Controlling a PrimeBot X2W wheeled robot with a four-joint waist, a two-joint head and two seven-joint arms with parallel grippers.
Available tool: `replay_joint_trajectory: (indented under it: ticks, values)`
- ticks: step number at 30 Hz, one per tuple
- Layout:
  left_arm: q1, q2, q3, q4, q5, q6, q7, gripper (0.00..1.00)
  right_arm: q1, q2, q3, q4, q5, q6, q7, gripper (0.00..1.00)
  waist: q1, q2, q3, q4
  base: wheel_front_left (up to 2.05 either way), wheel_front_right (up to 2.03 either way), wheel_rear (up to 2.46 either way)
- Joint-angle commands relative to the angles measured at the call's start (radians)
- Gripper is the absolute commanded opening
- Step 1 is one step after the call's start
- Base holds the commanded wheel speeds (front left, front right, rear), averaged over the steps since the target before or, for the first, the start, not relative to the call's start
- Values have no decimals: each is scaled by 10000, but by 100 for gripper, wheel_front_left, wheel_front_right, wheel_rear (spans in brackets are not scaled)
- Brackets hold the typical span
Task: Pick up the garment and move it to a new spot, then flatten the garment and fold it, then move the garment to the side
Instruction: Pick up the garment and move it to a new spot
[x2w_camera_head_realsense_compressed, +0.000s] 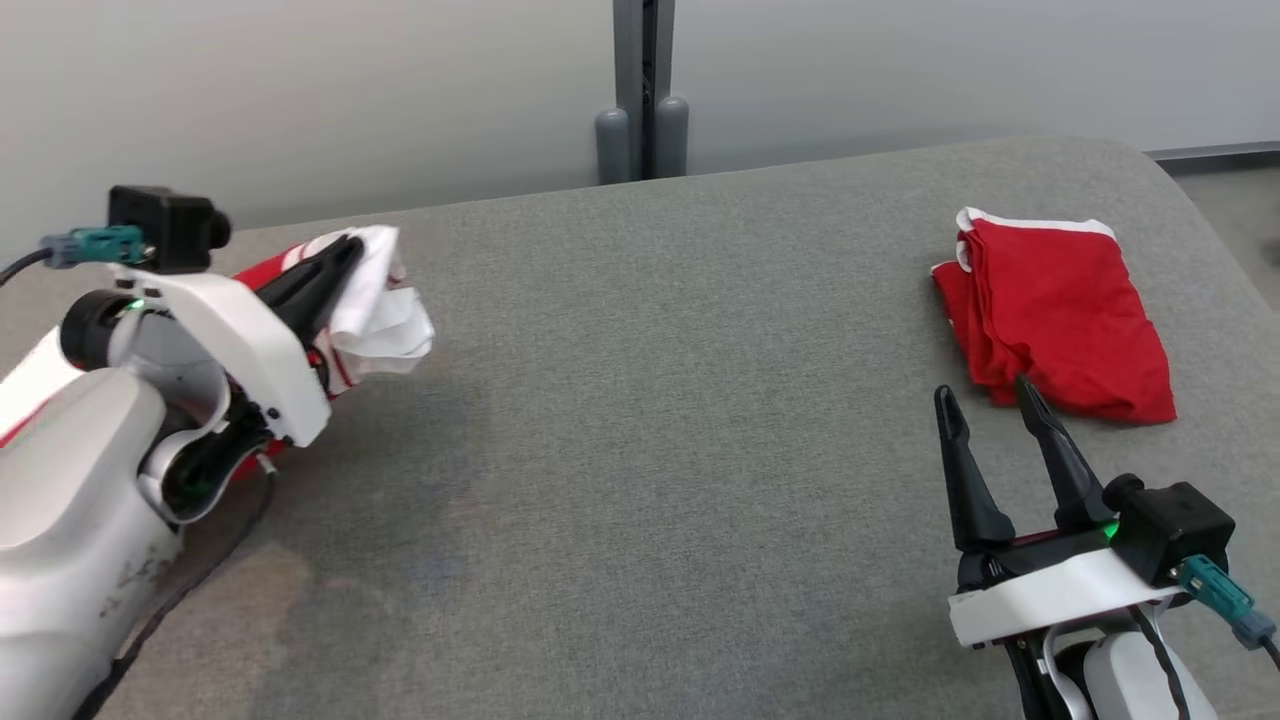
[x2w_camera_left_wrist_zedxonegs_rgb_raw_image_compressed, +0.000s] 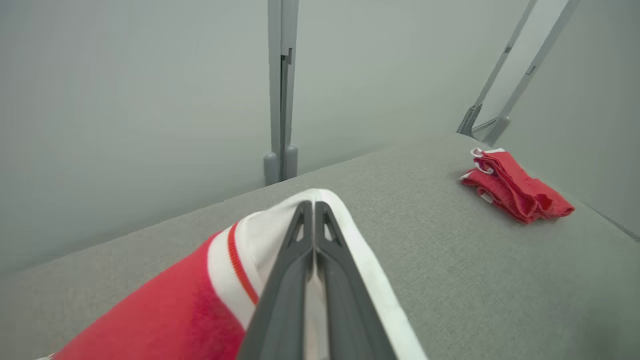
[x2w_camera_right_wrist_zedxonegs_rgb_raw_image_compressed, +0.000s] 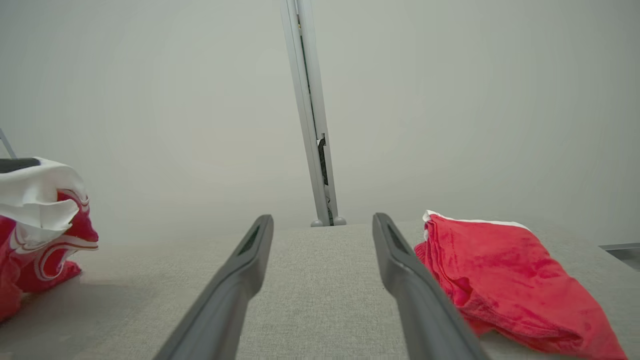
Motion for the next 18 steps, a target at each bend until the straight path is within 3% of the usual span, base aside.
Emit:
replay_joint_trajectory:
  ticks: [1,8,15,18]
  values:
    - [-195,-129,-38,-163,75,74,-94,0,39,-46,-32,-59,20,1,-48,100,0,0,73,-180,0,0,0]
    - [-280,-1399,-416,-977,392,402,-499,0,-14,-43,-45,-136,-24,1,-48,100,0,0,229,-886,0,0,0]
    - [-419,-2657,-814,-882,435,314,-791,0,-70,-48,5,-229,82,1,-48,100,0,0,547,-1669,0,0,0]
    - [-531,-2915,-1043,-661,632,271,-831,0,-57,-45,78,-281,132,1,-48,100,0,0,678,-1949,0,0,0]
